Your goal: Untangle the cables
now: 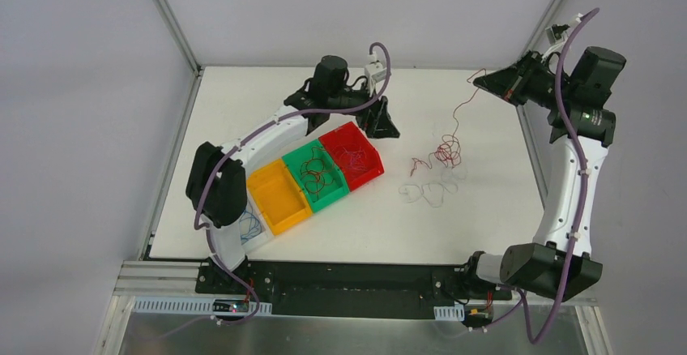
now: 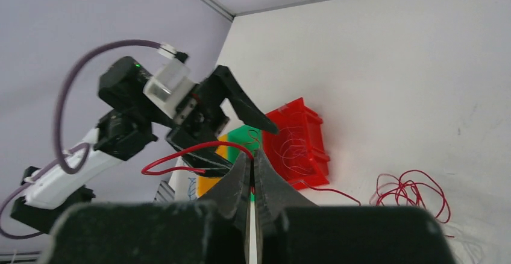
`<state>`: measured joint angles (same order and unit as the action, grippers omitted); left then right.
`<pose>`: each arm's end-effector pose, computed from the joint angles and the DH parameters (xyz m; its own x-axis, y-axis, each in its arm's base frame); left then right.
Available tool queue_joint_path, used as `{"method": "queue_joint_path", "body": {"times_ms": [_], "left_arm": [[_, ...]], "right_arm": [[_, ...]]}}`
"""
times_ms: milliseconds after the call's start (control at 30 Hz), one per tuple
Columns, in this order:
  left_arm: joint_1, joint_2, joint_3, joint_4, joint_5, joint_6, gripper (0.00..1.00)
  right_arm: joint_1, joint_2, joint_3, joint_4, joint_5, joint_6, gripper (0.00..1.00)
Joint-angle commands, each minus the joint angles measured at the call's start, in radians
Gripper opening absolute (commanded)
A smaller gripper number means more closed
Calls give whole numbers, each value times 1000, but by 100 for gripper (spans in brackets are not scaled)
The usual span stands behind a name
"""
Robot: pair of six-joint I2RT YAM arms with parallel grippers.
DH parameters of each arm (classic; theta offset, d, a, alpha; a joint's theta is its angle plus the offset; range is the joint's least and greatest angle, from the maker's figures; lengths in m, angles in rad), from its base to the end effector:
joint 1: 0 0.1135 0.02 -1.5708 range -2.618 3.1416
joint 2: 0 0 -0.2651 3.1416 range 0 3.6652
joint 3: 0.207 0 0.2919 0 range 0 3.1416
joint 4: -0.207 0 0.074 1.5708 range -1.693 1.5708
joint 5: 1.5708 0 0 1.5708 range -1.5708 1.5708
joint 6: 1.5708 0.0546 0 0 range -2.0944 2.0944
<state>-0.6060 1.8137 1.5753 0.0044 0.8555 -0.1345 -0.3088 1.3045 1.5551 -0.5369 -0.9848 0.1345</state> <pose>0.3730 -0.3086 0.3362 -0.3199 0.1147 -0.9405 0.9427 0.1374 -0.3039 0.3111 -0.0515 0.4688 -0.3462 0.1883 -0.9191 -0.5519 0.7513 0.3618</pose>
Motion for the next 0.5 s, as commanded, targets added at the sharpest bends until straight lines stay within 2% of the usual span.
{"method": "queue_joint_path", "body": {"times_ms": [0, 267, 467], "left_arm": [[-49, 8, -20, 115, 102, 62, 84], [-129, 76, -78, 160, 46, 226, 84], [-143, 139, -125, 371, -38, 156, 87]], "right_arm": [[33, -49, 80, 15, -48, 123, 0], [59, -49, 161, 134, -42, 282, 0], [62, -43, 210, 203, -57, 396, 0]]}}
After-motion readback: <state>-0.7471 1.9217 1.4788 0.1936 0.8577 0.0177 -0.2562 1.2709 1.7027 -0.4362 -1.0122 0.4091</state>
